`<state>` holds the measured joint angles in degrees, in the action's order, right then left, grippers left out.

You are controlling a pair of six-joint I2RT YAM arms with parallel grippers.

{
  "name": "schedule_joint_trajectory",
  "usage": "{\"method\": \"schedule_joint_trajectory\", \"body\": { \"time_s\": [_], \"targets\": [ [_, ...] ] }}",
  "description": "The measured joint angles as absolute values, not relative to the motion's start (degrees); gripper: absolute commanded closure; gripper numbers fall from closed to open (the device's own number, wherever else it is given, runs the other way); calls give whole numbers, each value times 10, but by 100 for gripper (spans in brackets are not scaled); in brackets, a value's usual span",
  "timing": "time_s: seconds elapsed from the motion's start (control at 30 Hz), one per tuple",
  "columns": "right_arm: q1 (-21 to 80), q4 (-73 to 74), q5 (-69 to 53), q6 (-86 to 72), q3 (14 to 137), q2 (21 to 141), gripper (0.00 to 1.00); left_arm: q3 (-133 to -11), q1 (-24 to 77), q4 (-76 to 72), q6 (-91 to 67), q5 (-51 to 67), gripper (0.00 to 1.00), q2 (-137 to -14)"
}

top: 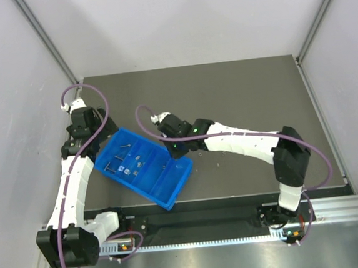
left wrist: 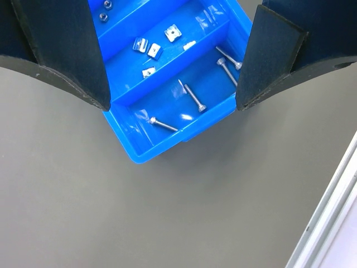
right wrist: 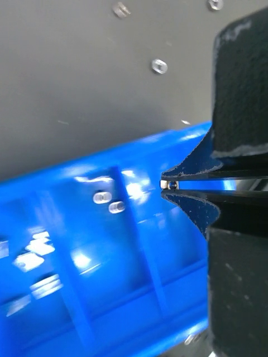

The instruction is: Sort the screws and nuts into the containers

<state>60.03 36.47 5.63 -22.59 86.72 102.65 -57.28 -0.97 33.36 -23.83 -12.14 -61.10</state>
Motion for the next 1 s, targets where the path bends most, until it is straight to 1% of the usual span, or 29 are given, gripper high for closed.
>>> {"method": "schedule_joint_trajectory", "body": {
  "time_s": [0.17,0.23,0.3,0.33,0.37,0.43,0.47,0.53,0.57,0.7,0.8,0.93,1.0],
  "targets": [
    [616,406,48,-223,858,1040,100,-573,-10,334,-238,-125,2,-606],
    [617,406,44,-222,851,1039,96,-573,-10,334,-238,-125,2,-606],
    [618,407,38,-223,845,1038,81,-572,-10,334,-238,-125,2,-606],
    [618,406,32,-224,842,1037,69,-572,-10,334,-238,-125,2,-606],
    [618,404,28,-225,841,1037,48,-572,-10,334,-238,-125,2,-606],
    [618,400,20,-223,841,1037,38,-572,-10,334,-238,-125,2,-606],
    [618,399,18,-222,841,1037,30,-572,-10,333,-238,-125,2,-606],
    [618,401,16,-220,844,1034,23,-572,-10,334,-238,-125,2,-606],
    [616,402,15,-219,846,1031,21,-572,-10,333,-238,-124,2,-606],
    [587,403,3,-224,848,996,21,-572,-10,333,-238,-124,2,-606],
    [514,390,-2,-234,834,941,23,-572,-10,334,-238,-122,2,-605],
    [383,368,35,-249,749,832,26,-572,-10,333,-238,-119,2,-604],
    [331,362,57,-256,696,790,33,-572,-10,333,-238,-118,2,-604]
  ]
}}
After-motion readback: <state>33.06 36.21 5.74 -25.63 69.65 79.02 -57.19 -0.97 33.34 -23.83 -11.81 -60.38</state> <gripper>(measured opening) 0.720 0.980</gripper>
